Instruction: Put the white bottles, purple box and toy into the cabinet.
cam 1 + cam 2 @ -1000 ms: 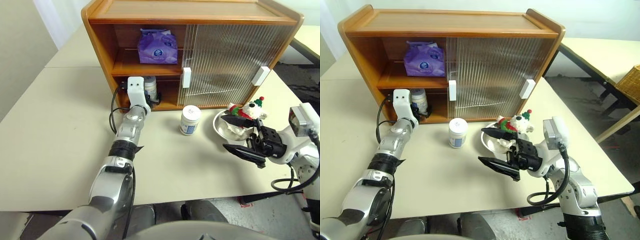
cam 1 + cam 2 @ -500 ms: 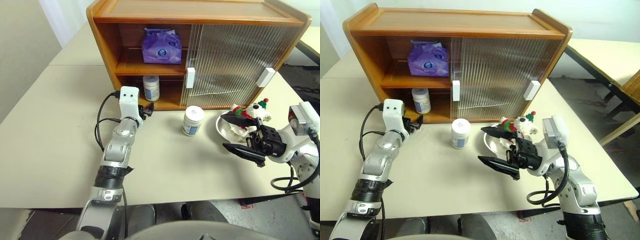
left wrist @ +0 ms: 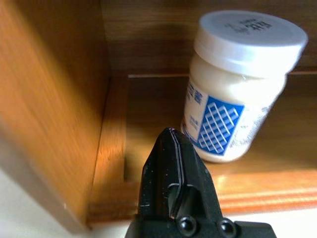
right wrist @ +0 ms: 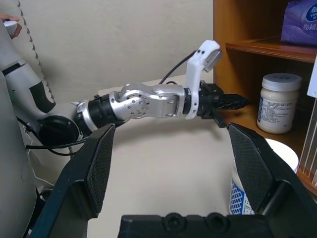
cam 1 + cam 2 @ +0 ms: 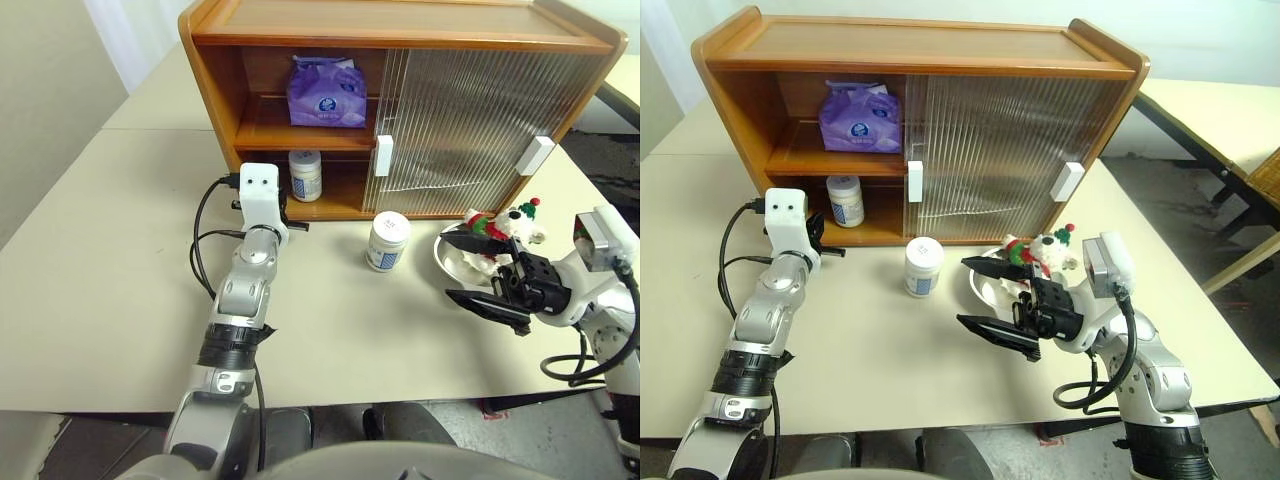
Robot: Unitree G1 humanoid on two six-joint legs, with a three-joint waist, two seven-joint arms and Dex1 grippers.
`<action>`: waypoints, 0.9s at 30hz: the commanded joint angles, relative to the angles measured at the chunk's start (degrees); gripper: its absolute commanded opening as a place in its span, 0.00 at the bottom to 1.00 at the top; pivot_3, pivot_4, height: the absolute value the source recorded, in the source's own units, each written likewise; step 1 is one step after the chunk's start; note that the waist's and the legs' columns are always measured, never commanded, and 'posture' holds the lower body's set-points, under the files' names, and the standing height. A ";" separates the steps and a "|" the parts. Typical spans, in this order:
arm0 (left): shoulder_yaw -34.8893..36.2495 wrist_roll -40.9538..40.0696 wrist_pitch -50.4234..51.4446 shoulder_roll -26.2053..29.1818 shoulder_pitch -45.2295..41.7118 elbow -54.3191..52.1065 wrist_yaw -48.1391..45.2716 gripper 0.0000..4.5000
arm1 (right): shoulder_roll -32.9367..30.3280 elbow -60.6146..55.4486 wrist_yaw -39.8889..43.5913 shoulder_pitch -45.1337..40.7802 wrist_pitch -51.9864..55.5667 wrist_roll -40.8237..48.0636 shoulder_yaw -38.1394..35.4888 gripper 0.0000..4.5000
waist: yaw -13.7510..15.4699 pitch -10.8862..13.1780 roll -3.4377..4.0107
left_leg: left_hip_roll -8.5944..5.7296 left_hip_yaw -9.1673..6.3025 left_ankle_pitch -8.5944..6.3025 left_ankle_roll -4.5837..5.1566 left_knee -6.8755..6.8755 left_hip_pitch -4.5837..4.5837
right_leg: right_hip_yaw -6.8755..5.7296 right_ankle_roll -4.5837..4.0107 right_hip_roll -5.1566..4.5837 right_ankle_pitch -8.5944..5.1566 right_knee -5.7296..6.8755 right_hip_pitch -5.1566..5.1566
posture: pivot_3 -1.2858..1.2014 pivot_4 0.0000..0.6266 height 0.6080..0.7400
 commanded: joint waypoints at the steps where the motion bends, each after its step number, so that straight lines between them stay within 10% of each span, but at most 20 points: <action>1: 0.83 0.86 -1.51 -0.08 -1.97 4.06 1.62 0.01 | -0.33 0.08 0.70 0.53 -0.89 -0.58 -0.27 1.00 | -0.01 0.00 0.00 | 0.00 0.00 0.00 0.00 0.00 0.00 | 0.00 0.00 0.00 0.00 0.00 0.00 | 0.45 0.07 1.00; 27: -1.22 0.55 -6.85 -2.48 -9.69 17.37 -1.14 0.01 | -0.37 1.38 1.93 2.27 -3.25 -1.24 -0.37 1.00 | 0.26 0.02 -0.02 | -0.11 -0.05 0.11 0.30 0.12 0.01 | -0.06 0.42 -0.05 -0.03 0.00 0.13 | 0.45 0.07 1.00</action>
